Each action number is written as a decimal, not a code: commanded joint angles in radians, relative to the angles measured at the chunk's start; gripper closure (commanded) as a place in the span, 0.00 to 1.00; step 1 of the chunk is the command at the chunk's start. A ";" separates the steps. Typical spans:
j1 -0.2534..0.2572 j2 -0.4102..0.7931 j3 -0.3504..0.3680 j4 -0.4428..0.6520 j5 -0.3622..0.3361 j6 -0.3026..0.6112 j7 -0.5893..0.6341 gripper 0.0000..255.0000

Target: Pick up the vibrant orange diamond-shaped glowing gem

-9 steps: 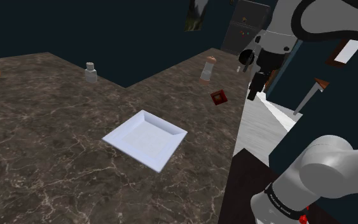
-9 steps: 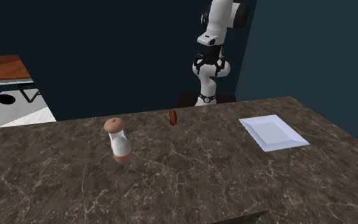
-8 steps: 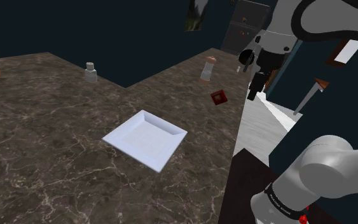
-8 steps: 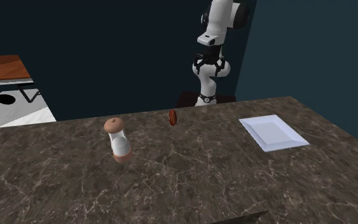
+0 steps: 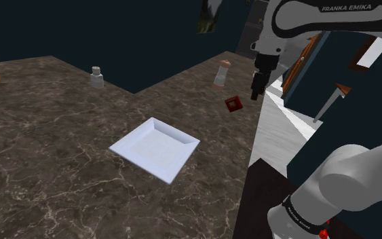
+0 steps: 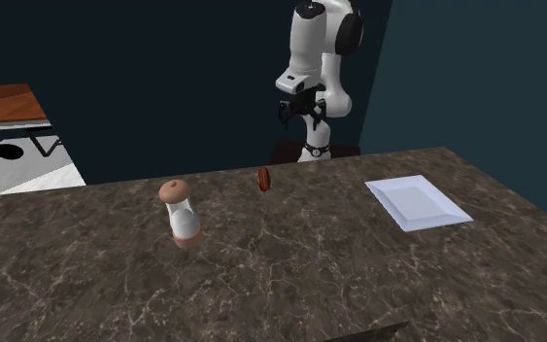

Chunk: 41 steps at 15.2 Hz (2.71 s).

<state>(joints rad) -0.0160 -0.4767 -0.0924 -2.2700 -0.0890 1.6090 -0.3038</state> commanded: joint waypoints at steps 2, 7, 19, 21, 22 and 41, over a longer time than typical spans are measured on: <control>-0.004 0.165 -0.046 0.117 0.008 -0.009 -0.079 0.00; -0.018 0.430 -0.096 0.321 0.045 -0.046 -0.201 0.00; -0.070 0.833 -0.115 0.648 0.111 -0.118 -0.352 0.00; -0.070 0.840 -0.114 0.631 0.112 -0.094 -0.352 0.00; -0.070 0.847 -0.114 0.618 0.113 -0.076 -0.352 0.00; -0.070 0.823 -0.116 0.679 0.109 -0.160 -0.352 1.00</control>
<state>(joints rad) -0.0863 0.3516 -0.2081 -1.5948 0.0203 1.4584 -0.6562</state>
